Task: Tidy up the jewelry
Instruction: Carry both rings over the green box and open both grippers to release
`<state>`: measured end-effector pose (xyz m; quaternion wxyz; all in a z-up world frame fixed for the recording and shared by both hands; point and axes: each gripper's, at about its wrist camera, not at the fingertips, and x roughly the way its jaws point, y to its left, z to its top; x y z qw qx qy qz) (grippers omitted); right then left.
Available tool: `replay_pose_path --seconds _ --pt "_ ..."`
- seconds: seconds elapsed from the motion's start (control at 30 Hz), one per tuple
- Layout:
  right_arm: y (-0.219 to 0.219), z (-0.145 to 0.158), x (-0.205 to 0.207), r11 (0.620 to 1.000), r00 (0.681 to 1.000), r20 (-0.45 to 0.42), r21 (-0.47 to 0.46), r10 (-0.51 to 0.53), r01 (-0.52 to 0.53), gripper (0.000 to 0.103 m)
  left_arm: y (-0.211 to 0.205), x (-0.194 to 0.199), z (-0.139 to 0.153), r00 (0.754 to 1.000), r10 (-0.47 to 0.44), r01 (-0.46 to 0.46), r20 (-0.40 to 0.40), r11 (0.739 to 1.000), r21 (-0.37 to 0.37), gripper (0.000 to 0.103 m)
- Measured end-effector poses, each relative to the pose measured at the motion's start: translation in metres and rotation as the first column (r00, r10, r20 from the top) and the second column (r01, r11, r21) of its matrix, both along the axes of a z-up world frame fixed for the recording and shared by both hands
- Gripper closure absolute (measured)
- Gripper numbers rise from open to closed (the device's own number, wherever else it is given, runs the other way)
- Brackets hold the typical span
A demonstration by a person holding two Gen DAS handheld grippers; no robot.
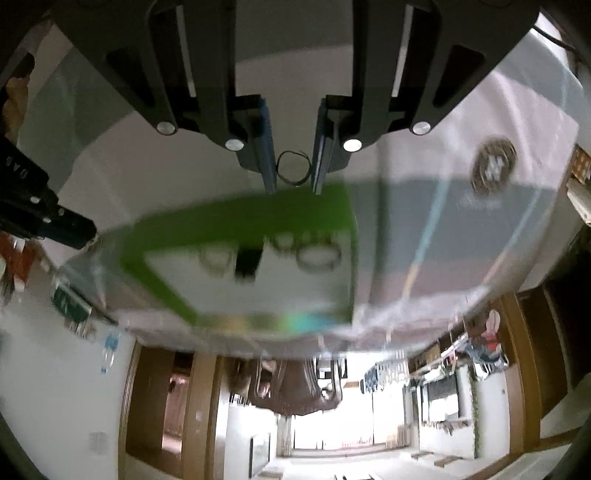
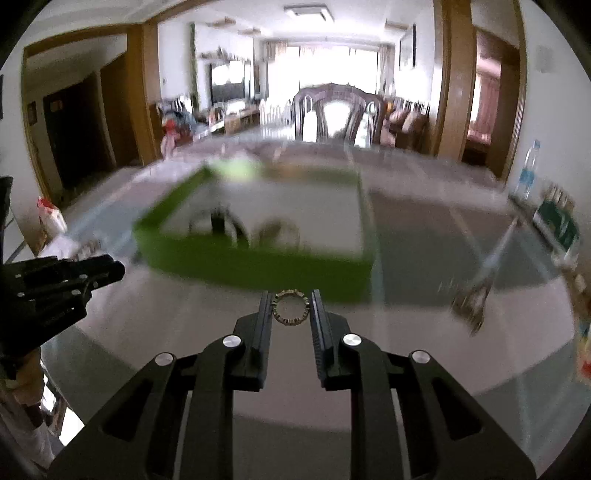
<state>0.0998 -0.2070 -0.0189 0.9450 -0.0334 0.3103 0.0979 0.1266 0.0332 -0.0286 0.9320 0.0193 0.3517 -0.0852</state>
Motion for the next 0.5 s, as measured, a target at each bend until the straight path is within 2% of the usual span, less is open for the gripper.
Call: replay_pose_path --seconds 0.1,0.2,0.3,0.4,0.5 --pt "0.001 0.032 0.017 1.000 0.997 0.072 0.004 -0.015 0.015 0.082 -0.004 0.025 0.026 0.999 0.009 -0.010 0.038 1.000 0.014 0.084" --pt "0.005 0.043 0.052 0.999 0.996 0.082 0.002 -0.042 0.041 0.082 -0.012 0.055 0.035 0.998 0.029 -0.031 0.047 0.999 0.033 0.084" --pt "0.011 0.022 0.094 0.998 0.998 0.017 -0.019 -0.061 0.062 0.082 -0.023 0.093 0.022 0.998 0.063 -0.065 0.030 0.996 0.069 0.084" --pt "0.010 -0.015 0.130 0.996 0.991 -0.103 -0.009 -0.087 0.087 0.082 -0.027 0.123 -0.001 0.996 0.086 -0.083 -0.026 0.991 0.105 0.084" --pt "0.010 -0.037 0.140 0.995 0.986 -0.133 0.003 -0.102 0.103 0.082 -0.022 0.141 -0.020 0.990 0.106 -0.100 -0.091 0.992 0.076 0.084"
